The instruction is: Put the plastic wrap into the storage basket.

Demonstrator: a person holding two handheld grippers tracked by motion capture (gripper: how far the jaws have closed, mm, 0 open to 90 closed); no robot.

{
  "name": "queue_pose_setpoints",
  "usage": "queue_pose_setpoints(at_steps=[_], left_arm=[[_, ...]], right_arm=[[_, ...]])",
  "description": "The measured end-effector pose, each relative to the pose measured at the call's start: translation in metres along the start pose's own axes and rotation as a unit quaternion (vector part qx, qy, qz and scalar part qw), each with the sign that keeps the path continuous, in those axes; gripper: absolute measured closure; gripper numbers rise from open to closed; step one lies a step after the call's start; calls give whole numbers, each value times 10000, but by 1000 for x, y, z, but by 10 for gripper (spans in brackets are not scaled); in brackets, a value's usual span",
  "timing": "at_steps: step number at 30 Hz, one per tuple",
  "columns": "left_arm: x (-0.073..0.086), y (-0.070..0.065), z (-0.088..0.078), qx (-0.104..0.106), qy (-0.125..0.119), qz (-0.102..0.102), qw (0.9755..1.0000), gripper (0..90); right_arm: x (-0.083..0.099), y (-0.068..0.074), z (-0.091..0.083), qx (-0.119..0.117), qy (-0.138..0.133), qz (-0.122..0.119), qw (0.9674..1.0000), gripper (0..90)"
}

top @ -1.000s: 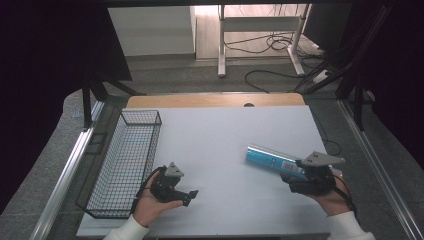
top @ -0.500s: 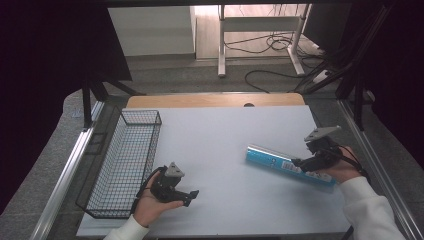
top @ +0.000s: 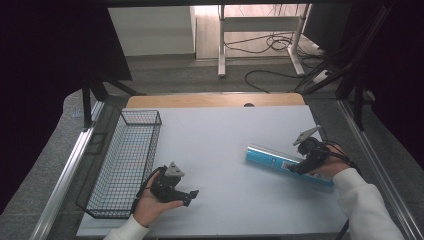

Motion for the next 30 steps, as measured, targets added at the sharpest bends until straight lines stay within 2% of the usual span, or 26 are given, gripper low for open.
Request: queue_pose_setpoints(at_steps=[1, 3, 4, 7, 9, 14, 19, 28, 30], left_arm=[[0, 0, 0, -2, 7, 1, 10000, 157], [0, 0, 0, -12, 15, 3, 10000, 157], [0, 0, 0, -12, 17, 4, 10000, 157], [0, 1, 1, -26, 22, 5, 10000, 157], [0, 1, 1, -25, 28, 5, 10000, 157], [0, 1, 1, -30, 27, 10, 10000, 157], [1, 0, 1, -42, 33, 12, 10000, 155], [1, 1, 1, -31, 25, -6, 10000, 155], [1, 0, 1, -26, 17, -3, 10000, 155]], right_arm=[[3, 1, 7, -84, 207, -9, 9997, 201], [4, 2, 10, -129, 262, -54, 9996, 201], [7, 3, 14, -189, 406, -124, 9989, 202], [11, 3, 21, -235, 580, -215, 9978, 219], [12, 3, 27, -200, 720, -320, 9967, 248], [11, 2, 30, -252, 718, -351, 9965, 261], [12, 2, 36, -250, 844, -536, 9947, 266], [12, 2, 37, -295, 965, -570, 9933, 277], [11, 1, 37, -284, 961, -688, 9926, 285]])
Point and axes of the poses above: each handheld gripper's, and its own axes: z roughly forward along the jaws, x roughly out of its underside, y roughly to its left, the point moved 8 cm from there along z, roughly forward along the jaws, and after that the axes turned 5 degrees about -z, right-handed, at the moved point
